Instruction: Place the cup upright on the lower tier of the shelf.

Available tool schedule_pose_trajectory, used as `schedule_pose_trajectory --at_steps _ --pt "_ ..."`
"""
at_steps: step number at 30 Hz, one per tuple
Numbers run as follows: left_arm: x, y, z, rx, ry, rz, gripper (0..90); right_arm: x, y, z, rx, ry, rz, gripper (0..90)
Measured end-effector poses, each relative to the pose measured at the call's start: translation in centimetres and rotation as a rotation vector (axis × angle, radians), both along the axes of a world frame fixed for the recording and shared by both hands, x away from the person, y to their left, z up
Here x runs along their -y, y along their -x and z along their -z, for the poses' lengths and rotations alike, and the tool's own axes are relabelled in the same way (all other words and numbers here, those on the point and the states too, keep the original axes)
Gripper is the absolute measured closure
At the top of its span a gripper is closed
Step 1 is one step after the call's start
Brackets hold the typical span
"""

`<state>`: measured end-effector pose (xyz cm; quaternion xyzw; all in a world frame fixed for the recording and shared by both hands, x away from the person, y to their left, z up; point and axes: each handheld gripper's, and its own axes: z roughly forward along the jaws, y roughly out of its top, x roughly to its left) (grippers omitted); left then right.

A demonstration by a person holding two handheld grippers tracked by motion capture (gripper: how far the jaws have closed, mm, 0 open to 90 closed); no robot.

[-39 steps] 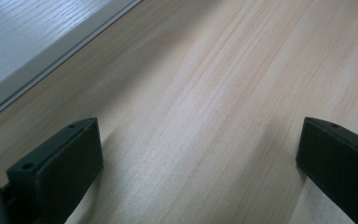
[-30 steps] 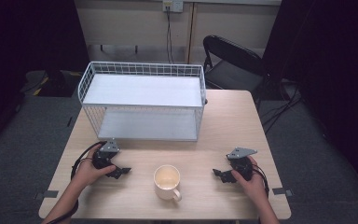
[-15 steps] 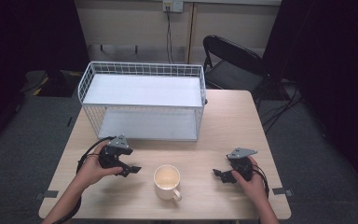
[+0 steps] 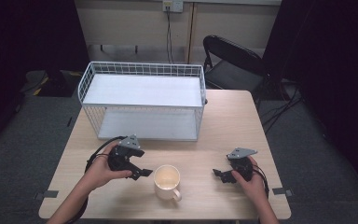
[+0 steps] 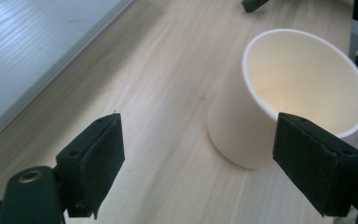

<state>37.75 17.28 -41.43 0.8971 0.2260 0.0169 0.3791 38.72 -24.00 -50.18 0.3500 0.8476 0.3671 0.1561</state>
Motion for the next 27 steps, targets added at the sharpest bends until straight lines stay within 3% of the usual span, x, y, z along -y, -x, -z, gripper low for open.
schedule_pose_trajectory --at_steps 15,27 --pt "1.2 -0.1 -1.4 0.013 -0.029 0.009 17.3 0.0 0.0 0.0 0.000 0.000 0.000 11.8" --pt "2.7 -0.3 -1.9 -0.009 -0.007 -0.001 17.0 0.0 0.0 0.0 0.000 0.000 0.000 11.8"
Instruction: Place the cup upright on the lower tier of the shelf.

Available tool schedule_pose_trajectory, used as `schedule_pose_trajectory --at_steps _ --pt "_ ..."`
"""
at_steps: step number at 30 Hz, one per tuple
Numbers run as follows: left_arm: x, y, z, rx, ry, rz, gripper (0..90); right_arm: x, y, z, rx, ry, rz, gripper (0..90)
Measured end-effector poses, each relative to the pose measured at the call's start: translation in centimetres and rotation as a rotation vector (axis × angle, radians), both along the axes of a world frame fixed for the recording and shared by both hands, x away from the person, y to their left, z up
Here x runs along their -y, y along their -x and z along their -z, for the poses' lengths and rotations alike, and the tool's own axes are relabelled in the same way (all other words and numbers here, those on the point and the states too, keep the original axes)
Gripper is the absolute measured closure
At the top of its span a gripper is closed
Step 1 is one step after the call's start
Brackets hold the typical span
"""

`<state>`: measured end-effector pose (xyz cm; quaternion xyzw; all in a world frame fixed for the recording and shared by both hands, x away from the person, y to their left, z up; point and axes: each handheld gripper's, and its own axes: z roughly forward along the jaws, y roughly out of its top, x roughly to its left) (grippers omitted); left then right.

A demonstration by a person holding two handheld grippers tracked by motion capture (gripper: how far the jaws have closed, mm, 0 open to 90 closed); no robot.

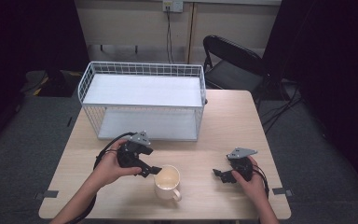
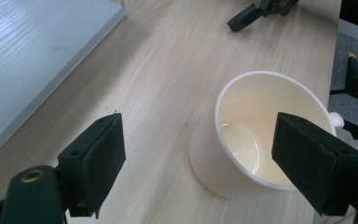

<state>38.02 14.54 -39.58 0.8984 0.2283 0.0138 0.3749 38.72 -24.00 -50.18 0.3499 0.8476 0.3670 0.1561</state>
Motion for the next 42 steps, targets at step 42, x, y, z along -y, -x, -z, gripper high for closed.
schedule_pose_trajectory --at_steps 42 --pt "3.5 0.4 3.7 -0.034 -0.104 0.031 37.2 0.0 0.0 0.0 0.000 0.000 0.003 11.8"
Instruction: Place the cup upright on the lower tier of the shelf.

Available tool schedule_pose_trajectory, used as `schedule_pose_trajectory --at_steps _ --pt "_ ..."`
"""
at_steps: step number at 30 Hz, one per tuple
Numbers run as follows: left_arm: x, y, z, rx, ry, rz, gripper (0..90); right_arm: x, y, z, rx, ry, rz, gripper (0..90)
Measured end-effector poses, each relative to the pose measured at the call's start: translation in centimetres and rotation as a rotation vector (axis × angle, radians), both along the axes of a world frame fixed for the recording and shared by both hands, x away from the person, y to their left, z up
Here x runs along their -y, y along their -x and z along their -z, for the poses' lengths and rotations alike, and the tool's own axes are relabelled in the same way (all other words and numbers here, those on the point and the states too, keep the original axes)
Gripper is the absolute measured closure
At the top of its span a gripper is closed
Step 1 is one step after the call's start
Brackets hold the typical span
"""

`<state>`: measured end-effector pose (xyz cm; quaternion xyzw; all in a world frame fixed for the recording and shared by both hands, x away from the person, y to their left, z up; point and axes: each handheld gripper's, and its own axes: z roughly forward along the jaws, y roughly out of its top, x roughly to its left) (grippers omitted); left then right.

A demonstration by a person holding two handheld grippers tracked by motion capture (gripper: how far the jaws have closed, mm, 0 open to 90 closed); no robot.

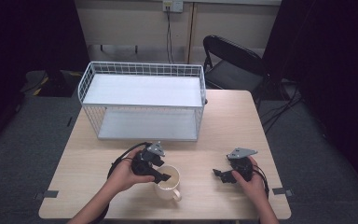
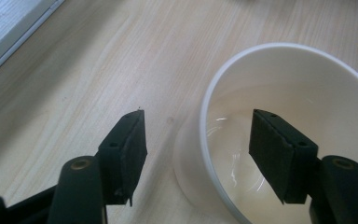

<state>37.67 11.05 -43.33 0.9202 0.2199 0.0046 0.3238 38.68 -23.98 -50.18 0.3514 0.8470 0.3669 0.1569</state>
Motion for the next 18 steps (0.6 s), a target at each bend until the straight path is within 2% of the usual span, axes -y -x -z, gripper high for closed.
schedule_pose_trajectory --at_steps 7,18 --pt "0.01 -0.11 0.34 -0.012 -0.017 -0.003 41.5 0.00 0.00 0.00 0.001 0.000 0.000 11.8" --pt "0.01 -0.17 0.63 -0.020 -0.016 -0.007 45.7 0.00 0.00 0.00 0.001 0.000 0.000 11.8"
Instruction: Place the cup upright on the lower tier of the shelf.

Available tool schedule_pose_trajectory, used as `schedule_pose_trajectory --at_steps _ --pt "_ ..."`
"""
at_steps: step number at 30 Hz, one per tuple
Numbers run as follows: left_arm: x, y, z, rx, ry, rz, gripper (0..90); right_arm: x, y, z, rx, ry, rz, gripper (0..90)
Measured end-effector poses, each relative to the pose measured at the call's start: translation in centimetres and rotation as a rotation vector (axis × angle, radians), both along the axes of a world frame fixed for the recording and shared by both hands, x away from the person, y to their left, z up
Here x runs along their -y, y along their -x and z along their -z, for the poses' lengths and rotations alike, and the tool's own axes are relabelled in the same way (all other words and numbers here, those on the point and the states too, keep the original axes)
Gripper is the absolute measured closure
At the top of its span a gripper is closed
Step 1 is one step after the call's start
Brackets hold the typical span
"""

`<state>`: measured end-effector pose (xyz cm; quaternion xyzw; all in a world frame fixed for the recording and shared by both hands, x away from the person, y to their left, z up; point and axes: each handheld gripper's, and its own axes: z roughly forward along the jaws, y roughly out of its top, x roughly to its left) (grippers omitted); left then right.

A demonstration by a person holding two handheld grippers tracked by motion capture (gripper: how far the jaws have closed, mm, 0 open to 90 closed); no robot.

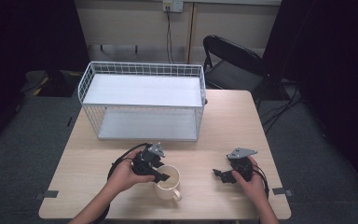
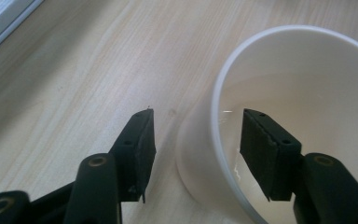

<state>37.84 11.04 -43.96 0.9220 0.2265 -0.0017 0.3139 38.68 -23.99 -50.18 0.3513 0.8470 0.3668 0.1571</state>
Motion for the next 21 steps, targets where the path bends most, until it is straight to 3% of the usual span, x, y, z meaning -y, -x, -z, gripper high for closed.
schedule_pose_trajectory --at_steps 12,21 --pt "0.25 -0.13 0.18 -0.039 -0.012 -0.014 60.9 0.00 0.01 0.00 -0.001 0.000 0.000 11.8" --pt "-0.20 -0.19 -0.11 -0.060 -0.072 -0.038 77.9 0.00 0.01 0.00 -0.001 0.000 0.000 11.8"
